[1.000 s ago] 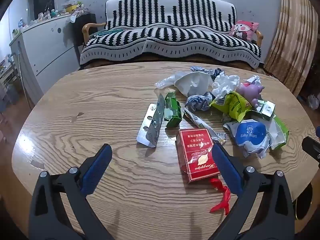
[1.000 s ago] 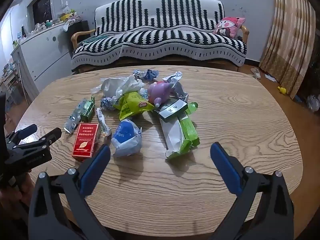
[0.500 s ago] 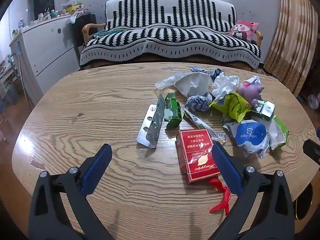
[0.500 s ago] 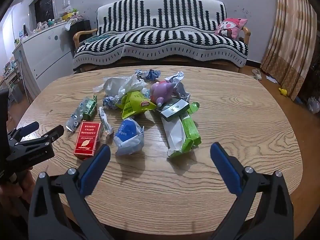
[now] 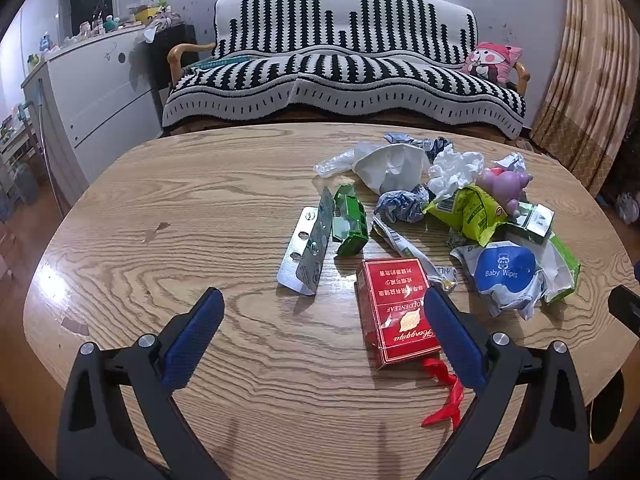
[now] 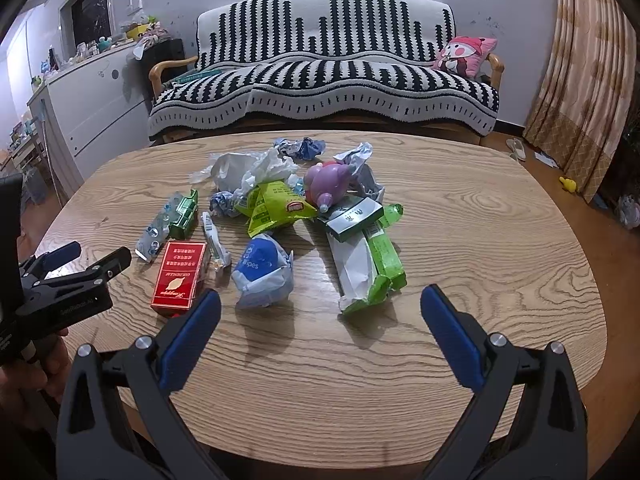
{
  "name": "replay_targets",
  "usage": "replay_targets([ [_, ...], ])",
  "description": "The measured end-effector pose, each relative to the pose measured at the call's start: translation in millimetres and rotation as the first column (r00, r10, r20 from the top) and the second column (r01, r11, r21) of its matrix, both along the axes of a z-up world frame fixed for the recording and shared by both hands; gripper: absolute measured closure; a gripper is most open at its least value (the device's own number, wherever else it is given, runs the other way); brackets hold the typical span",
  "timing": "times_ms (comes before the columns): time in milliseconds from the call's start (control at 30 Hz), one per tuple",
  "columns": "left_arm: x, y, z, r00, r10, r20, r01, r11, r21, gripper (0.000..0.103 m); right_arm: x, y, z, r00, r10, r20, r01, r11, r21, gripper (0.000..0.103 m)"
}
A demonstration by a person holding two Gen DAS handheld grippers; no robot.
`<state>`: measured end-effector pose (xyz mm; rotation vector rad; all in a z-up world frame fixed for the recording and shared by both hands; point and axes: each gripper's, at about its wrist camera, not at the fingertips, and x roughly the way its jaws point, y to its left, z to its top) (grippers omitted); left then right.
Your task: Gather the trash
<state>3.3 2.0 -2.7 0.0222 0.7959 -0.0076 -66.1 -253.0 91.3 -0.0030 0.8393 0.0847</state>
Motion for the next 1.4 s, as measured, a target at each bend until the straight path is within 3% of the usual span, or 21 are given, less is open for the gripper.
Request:
replay_targets([
  [1200, 1, 3, -2, 1.000, -0.001, -0.010, 0.001, 1.000, -0.007, 0.006, -2, 7, 3, 1.000, 0.023, 0.009, -0.023, 0.999, -0.022, 0.006],
  [1400, 8, 19, -7, 0.999, -0.001, -0.038, 0.000, 1.000, -0.021, 0.006, -1, 10, 0, 0.999, 0.035, -0.005, -0.035, 0.999, -0.025, 0.006],
])
